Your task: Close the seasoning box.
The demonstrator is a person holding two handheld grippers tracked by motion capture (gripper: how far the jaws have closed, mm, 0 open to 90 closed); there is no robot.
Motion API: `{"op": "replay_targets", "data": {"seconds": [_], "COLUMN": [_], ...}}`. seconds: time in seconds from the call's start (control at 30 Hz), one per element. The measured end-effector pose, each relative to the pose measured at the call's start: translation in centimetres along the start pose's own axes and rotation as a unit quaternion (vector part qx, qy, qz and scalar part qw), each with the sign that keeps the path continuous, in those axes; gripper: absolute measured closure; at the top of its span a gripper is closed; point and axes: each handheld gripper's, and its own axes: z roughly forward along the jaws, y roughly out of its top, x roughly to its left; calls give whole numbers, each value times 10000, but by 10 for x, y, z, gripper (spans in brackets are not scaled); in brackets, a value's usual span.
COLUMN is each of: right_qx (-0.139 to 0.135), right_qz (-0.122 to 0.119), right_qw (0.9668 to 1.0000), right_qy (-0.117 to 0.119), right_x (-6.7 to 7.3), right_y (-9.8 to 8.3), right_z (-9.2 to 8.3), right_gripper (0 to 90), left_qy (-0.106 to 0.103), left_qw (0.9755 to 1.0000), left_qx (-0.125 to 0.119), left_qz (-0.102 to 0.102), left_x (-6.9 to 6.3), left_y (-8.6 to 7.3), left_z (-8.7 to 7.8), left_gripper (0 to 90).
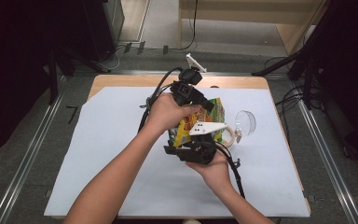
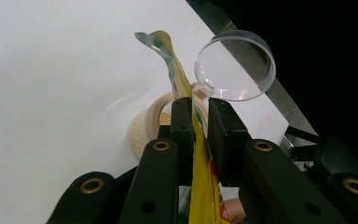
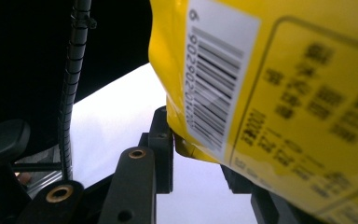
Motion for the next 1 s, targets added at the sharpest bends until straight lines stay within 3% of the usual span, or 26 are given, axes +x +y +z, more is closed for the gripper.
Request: {"op": "replay_targets", "data": {"seconds": [1.0], "right_qx": [-46], "right_qz": [80], "right_qw": [9999], "right_qy": [-42], "right_x": [-2], "right_y": [0], "right_z": [-3], "right_gripper": [699], "left_qy": [-75], "left_qw": [10000], "left_qx": [49], "left_qz": [-31], "left_x": [0], "left_y": [6], "left_z": [4], "left_gripper": [814]}}
